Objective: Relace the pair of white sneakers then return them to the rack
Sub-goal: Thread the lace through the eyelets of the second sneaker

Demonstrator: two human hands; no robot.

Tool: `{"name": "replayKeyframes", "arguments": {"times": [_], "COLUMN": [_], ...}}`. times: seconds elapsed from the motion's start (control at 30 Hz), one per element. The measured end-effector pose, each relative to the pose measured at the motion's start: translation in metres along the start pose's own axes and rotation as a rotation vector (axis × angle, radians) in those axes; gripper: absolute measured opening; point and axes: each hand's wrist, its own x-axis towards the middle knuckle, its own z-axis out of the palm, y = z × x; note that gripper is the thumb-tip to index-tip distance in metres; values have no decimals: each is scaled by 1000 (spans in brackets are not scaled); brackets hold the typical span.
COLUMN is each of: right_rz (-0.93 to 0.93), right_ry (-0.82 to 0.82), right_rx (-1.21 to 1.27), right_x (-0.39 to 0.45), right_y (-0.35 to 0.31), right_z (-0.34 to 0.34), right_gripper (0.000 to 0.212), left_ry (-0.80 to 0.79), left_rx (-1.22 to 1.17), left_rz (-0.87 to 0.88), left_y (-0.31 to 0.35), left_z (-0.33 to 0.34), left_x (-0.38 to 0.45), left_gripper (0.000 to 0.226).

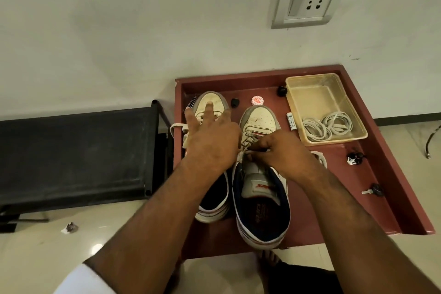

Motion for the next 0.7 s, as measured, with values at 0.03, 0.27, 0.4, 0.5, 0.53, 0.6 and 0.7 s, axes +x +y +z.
{"name": "replayKeyframes", "arguments": {"times": [0.03, 0.27, 0.4, 0.5, 0.53, 0.6, 0.7], "right_rz": [4, 35, 44, 53, 52, 49, 33], "right_ry": [-9, -28, -13, 12, 22, 40, 46], "right_rx": [-7, 24, -54, -107, -135, -179, -121], "right_x": [0, -4, -4, -4, -5, -6, -6], "right_y": [0, -1, -3, -7, -8, -7, -3], "right_z": [-1, -6, -5, -2, -2, -3, -5], "right_gripper": [16, 18, 14, 16, 16, 16, 14], "left_ry": [7, 123, 56, -19, 3, 35, 19], "left_rx": [-29, -100, -99, -2, 31, 47, 6], "left_rz": [-13, -437, -185, 29, 36, 24, -37], "left_y": [-1, -75, -44, 3, 7, 5, -7], "left_z": [-1, -36, -27, -5, 0, 1, -2], "left_x": [0, -4, -3, -4, -3, -2, -3], "left_gripper": [23, 19, 38, 34, 31, 27, 20]}}
